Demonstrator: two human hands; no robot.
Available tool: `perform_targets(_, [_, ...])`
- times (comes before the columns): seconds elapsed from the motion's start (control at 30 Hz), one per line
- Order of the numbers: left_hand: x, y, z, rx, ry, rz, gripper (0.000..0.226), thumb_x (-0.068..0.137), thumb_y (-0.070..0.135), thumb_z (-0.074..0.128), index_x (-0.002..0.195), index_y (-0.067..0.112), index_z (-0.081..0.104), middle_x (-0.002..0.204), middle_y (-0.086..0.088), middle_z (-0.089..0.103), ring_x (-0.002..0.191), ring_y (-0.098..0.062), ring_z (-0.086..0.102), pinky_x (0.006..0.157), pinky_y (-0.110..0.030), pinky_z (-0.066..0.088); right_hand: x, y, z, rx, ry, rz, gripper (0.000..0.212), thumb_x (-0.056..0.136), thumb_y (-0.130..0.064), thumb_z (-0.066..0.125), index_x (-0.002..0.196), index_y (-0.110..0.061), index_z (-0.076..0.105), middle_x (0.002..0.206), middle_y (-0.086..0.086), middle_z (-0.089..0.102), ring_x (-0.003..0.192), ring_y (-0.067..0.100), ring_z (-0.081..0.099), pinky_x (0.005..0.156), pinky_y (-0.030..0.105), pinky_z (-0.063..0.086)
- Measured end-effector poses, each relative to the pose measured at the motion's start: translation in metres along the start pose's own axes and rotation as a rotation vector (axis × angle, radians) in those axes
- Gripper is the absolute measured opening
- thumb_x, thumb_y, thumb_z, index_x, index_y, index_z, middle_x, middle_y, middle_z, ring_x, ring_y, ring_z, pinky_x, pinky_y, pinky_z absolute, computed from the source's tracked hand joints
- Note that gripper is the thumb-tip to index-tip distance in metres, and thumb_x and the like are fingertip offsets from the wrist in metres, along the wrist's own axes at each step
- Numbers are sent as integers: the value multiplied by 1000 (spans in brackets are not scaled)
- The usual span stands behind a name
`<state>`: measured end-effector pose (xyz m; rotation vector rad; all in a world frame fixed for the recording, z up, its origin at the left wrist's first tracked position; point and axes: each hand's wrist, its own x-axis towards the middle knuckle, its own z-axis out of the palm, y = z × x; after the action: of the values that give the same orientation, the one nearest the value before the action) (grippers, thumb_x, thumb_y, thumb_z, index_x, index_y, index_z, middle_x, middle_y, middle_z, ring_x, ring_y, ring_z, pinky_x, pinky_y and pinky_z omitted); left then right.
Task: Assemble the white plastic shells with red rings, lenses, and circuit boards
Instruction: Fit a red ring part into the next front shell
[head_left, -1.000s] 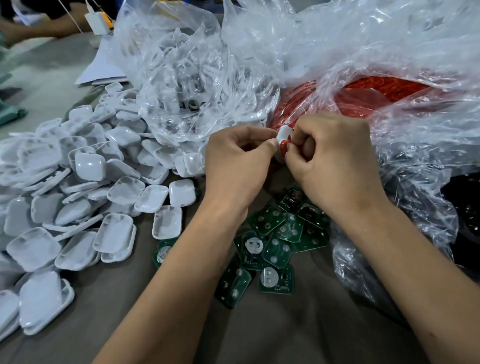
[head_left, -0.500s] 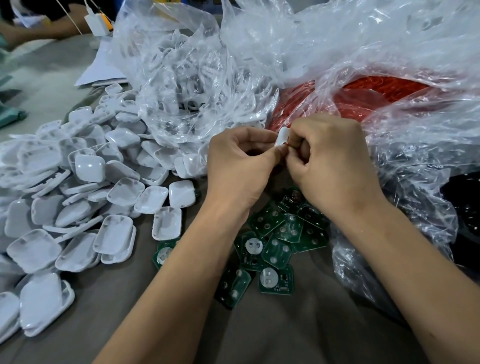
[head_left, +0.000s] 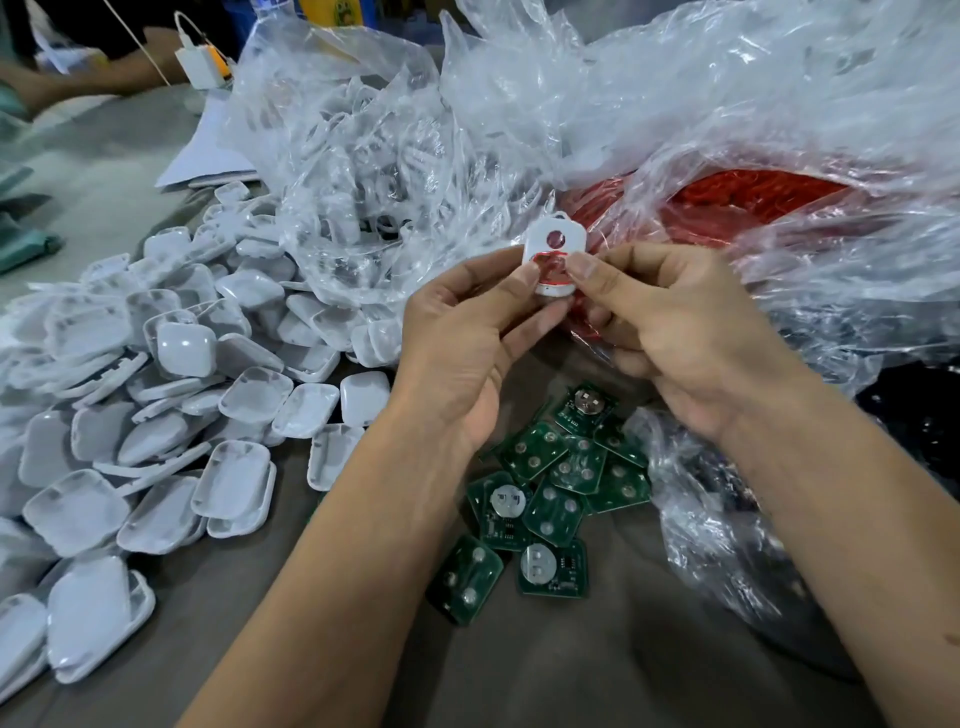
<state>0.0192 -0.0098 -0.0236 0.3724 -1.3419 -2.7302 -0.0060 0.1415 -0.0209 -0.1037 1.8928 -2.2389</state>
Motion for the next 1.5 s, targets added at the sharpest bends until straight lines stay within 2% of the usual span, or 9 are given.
perform_targets(0.1, [-1,0,1,-2,-42,-42,14,90,-4,66,103,0,68,88,-13,78,74,-21,76,73,-31,65,-1,-4,-4,96,-108,51,19,83,-23,75,94,-8,77,63,0,54,41,3,31,35,15,25])
perform_targets(0.23, [-3,1,2,-2,-112,-96,23,81,5,71,103,8,71,94,-8,78,89,-19,72,88,-31,60,1,-10,-12,266,-263,154,12,84,-19,71,88,-13,81,67,-2,49,43,1,28,33,11,24])
perform_targets(0.4, [-6,2,2,-123,-256,-146,19,81,12,69,100,15,71,88,-1,77,82,-14,70,81,-27,56,3,-11,-18,413,-487,260,22,94,-18,61,81,-13,79,71,-5,48,49,4,21,33,15,19])
perform_targets(0.57, [-6,1,2,-127,-290,-122,15,82,10,68,95,12,74,89,-3,76,79,-12,70,74,-24,57,2,-12,-19,450,-553,282,17,92,-17,64,89,-11,79,72,-5,47,50,4,21,32,15,22])
perform_targets(0.77, [-5,0,2,-40,-245,-42,18,75,4,73,93,8,74,91,-11,77,78,-17,73,70,-25,62,3,-11,-16,383,-426,258,19,92,-17,61,82,-13,77,68,-5,42,41,3,29,31,11,19])
perform_targets(0.93, [-6,-5,4,-9,-185,50,33,66,-3,76,98,1,71,85,-14,75,72,-18,74,65,-22,60,2,-11,-15,272,-296,157,8,84,-20,72,86,-12,74,64,-3,51,41,1,31,31,11,24])
perform_targets(1.13, [-6,-7,4,26,-124,27,31,69,0,78,99,-1,71,80,-11,76,69,-14,73,59,-18,57,1,-9,-10,199,-190,126,17,80,-23,74,87,-7,71,60,-1,52,40,0,30,31,12,21])
perform_targets(1.33, [-8,-9,5,106,-51,-5,13,86,-6,73,88,6,71,79,-7,75,68,-12,70,57,-17,54,-1,-7,-6,47,-100,103,56,85,-26,75,116,19,61,63,6,46,41,6,26,30,15,21])
perform_targets(1.5, [-7,-9,5,157,-2,-26,14,86,-7,72,86,7,70,78,-9,75,67,-13,68,55,-16,51,0,-3,-6,-16,-42,101,38,96,-19,71,105,18,65,61,5,52,39,6,30,31,15,23])
